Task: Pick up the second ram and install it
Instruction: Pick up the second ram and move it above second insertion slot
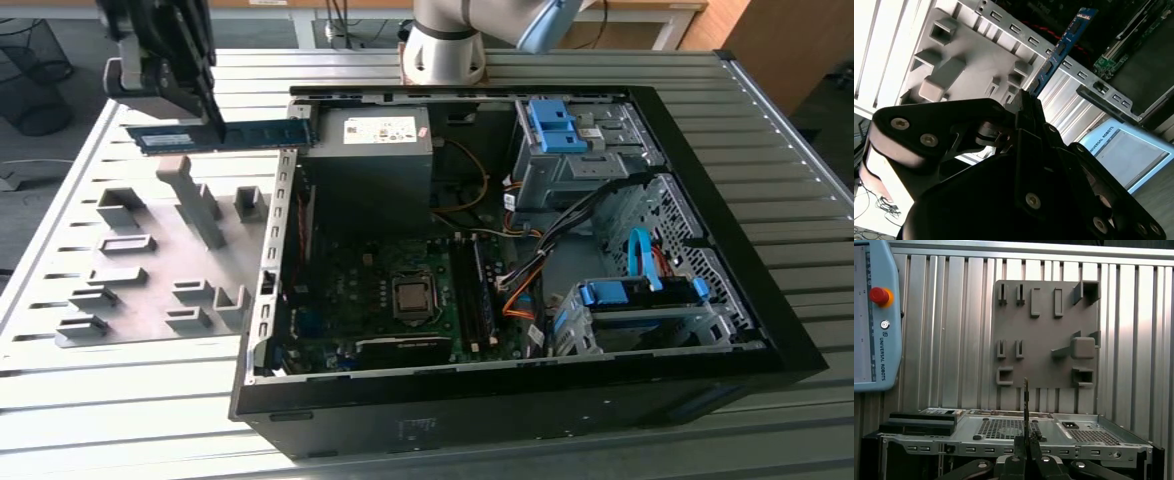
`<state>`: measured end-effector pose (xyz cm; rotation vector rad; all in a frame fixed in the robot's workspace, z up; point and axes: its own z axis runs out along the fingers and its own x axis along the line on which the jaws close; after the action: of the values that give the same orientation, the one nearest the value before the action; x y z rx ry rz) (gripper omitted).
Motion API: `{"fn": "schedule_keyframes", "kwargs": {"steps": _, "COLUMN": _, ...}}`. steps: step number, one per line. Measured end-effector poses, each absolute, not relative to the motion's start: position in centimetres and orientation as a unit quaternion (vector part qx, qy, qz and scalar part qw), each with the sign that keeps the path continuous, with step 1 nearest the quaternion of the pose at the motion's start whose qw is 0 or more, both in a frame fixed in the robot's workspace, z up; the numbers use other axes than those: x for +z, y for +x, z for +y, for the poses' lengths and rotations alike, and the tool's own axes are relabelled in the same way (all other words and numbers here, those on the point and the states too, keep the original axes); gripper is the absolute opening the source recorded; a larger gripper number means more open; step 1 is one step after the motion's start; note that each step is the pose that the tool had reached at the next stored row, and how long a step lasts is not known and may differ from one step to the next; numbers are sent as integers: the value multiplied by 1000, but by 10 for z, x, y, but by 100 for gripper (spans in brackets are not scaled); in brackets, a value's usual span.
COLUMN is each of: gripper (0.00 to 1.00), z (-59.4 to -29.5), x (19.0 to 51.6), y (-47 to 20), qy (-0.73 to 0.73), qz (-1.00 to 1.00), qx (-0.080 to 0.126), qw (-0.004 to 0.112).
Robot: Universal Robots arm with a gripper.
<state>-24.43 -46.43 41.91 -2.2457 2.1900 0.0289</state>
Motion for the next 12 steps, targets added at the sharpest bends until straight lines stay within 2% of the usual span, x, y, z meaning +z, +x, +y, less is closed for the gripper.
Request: {"fn": "schedule_keyframes", "kwargs": {"steps": 12, "gripper": 14, "z": -464, "x": 419, "y": -218, "qy": -716, "qz": 698, "qx": 9, "qw": 2}}
